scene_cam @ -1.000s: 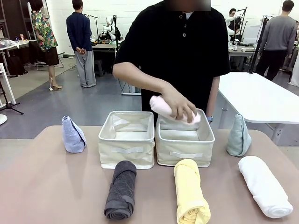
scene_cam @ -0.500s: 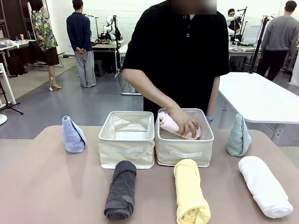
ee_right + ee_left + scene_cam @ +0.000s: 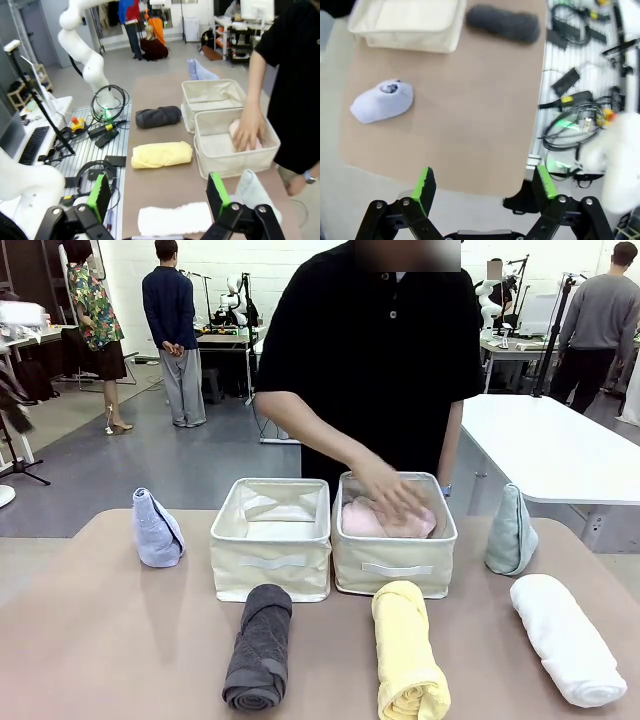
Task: Sort the towels based on their folding style.
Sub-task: Pick up one triangle-folded towel and place it in the left Fabric basket.
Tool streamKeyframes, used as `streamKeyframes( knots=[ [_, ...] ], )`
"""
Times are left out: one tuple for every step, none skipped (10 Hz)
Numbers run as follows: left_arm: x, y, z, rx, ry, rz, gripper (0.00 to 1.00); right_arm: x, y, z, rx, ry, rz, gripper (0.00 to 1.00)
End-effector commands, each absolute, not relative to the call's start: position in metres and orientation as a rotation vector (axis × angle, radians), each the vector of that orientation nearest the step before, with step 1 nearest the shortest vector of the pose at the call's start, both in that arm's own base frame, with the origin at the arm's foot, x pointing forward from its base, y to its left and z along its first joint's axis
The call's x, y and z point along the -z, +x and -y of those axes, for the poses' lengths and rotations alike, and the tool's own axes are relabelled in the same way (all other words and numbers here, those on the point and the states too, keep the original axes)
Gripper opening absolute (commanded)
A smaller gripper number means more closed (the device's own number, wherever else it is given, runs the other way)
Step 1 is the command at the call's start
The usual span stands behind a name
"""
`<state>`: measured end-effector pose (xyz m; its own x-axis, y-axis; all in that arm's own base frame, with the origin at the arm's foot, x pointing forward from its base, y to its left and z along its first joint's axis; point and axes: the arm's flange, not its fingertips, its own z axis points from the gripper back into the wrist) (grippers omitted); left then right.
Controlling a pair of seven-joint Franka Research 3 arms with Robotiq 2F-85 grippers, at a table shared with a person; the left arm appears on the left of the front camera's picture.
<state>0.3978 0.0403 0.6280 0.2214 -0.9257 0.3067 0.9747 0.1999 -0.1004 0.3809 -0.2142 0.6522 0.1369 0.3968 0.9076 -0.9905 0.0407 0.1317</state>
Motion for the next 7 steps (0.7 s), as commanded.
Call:
streamKeyframes(
  knots=[
    [-0.58,0.383,0.008,1.087,-0.196,0.216,1.0,-0.65,0.376,0.213,-1.258,0.943,0.793,1.0],
    [-0.57,0.382,0.027,0.971,-0.117,0.293,1.0,-0.65,0.376,0.213,-1.258,0.943,0.793,1.0],
    [-0.565,0.384,0.043,0.821,-0.081,0.397,1.0,-0.65,0.376,0.213,-1.258,0.943,0.793,1.0],
    [-0.56,0.391,0.051,0.744,0.033,0.498,1.0,-0.65,0.376,0.213,-1.258,0.943,0.793,1.0],
    [-0.561,0.4,0.053,0.68,0.138,0.591,1.0,-0.65,0.376,0.213,-1.258,0.943,0.793,1.0],
    [-0.567,0.4,0.053,0.665,0.115,0.546,1.0,-0.65,0.376,0.213,-1.258,0.943,0.793,1.0],
    [-0.588,0.396,0.049,0.715,-0.096,0.445,1.0,-0.65,0.376,0.213,-1.258,0.943,0.793,1.0]
  ],
)
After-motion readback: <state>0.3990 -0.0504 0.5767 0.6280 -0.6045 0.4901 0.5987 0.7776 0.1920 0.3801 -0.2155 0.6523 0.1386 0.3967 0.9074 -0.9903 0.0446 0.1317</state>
